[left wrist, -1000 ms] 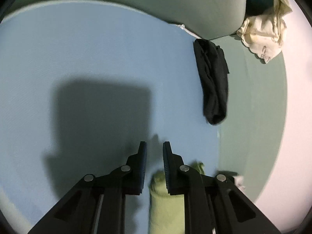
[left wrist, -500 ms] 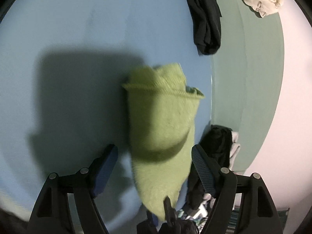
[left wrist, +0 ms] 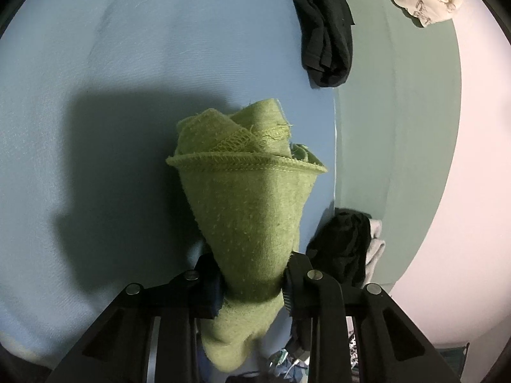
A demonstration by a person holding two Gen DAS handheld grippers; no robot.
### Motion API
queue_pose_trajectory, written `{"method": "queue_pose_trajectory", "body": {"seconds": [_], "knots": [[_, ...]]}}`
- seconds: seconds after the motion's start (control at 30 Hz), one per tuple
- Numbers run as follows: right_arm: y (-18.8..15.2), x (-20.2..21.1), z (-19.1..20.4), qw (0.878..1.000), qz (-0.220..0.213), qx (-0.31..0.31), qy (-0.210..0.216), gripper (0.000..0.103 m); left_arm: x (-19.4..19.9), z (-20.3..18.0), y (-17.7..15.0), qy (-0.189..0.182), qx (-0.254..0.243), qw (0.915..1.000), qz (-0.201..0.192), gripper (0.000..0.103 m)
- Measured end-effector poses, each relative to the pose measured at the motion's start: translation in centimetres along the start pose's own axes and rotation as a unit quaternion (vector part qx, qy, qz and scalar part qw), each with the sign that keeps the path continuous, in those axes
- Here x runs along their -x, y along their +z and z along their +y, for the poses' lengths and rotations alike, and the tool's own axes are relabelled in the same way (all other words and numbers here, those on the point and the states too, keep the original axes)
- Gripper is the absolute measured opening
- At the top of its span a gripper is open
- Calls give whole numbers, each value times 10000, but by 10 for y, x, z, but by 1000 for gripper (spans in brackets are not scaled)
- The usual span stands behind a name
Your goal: Fold clothes
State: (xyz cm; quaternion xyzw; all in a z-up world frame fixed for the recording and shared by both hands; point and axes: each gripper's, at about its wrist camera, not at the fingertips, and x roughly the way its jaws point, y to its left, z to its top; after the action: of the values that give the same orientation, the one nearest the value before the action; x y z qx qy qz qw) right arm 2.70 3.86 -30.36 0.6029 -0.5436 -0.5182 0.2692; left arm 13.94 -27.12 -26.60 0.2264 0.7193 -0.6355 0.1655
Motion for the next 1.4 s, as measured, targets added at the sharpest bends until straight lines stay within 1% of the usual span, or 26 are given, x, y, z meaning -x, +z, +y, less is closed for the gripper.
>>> {"method": "queue_pose_trajectory", "body": {"seconds": [0.03, 0.13, 0.23, 0.4, 0.43, 0.5, 0.57, 0.6, 0.63, 0.67, 0.7, 0.73, 0.8, 0.87, 0.9, 0.93, 1.0, 1.07, 1.1, 1.13, 1.17, 1.2, 1.23, 1.27, 1.33, 1.4], "knots": [[6, -2, 4, 9999, -85, -32, 108, 59, 2, 3, 0, 0, -34, 10000, 2, 29], [20, -13, 24, 9997, 54, 217, -15, 26, 11, -7, 3, 65, -362, 9993, -37, 27], [19, -24, 75, 9944, 193, 1038, 27, 23, 24, -35, 12, -68, -814, 9966, -96, 26], [28, -71, 188, 9760, 385, 2113, 360, 22, 44, -119, 65, -402, -1537, 9866, -383, 26], [26, -82, 214, 9689, 376, 2400, 474, 22, 47, -143, 79, -437, -1757, 9824, -462, 26], [23, -105, 266, 9518, 357, 2966, 701, 22, 58, -191, 104, -642, -2302, 9680, -761, 26], [20, -128, 316, 9309, 334, 3517, 930, 22, 71, -231, 128, -1062, -2740, 9500, -1055, 26], [17, -139, 334, 9195, 309, 3770, 1068, 22, 73, -252, 144, -1282, -2968, 9384, -1222, 26], [14, -149, 352, 9072, 284, 4020, 1204, 22, 75, -262, 157, -1343, -3128, 9308, -1333, 26], [12, -158, 367, 8948, 253, 4259, 1313, 22, 70, -264, 172, -1269, -3182, 9293, -1384, 26], [11, -167, 371, 8856, 219, 4449, 1315, 22, 63, -265, 187, -1182, -3224, 9283, -1429, 26], [11, -183, 370, 8811, 259, 4550, 1266, 22, 56, -266, 203, -1094, -3266, 9272, -1475, 26], [14, -189, 336, 8795, 350, 4635, 1022, 22, 26, -239, 234, -470, -3207, 9330, -1565, 26], [32, -211, 297, 8848, 477, 4594, 614, 22, 6, -213, 256, 106, -3156, 9346, -1638, 26], [38, -234, 275, 8893, 602, 4520, 340, 22, -10, -191, 265, 545, -3141, 9336, -1636, 26], [45, -248, 251, 8960, 684, 4388, 55, 22, -22, -172, 271, 763, -3060, 9355, -1592, 26], [57, -276, 205, 9065, 840, 4113, -456, 22, -35, -135, 278, 842, -2820, 9418, -1626, 30], [63, -274, 180, 9150, 952, 3906, -337, 26, -32, -113, 277, 474, -2629, 9469, -1793, 35], [66, -266, 169, 9180, 988, 3831, -255, 30, -29, -109, 276, 429, -2581, 9476, -1832, 41], [68, -257, 170, 9192, 959, 3812, -260, 40, -27, -106, 275, 405, -2537, 9483, -1865, 46], [69, -247, 171, 9203, 929, 3792, -266, 55, -25, -106, 273, 488, -2497, 9485, -1885, 59], [71, -237, 171, 9214, 899, 3772, -272, 66, -20, -106, 269, 623, -2451, 9477, -1948, 66], [72, -227, 172, 9224, 870, 3752, -277, 78, -16, -107, 265, 741, -2430, 9456, -2031, 70], [73, -217, 172, 9235, 840, 3732, -283, 79, -7, -109, 257, 991, -2474, 9377, -2229, 77], [78, -207, 186, 9219, 643, 3800, -407, 79, 11, -112, 241, 1518, -2568, 9173, -2640, 79], [79, -203, 198, 9104, 372, 4072, -624, 79, 24, -114, 220, 2034, -2771, 8931, -2902, 80]]}}
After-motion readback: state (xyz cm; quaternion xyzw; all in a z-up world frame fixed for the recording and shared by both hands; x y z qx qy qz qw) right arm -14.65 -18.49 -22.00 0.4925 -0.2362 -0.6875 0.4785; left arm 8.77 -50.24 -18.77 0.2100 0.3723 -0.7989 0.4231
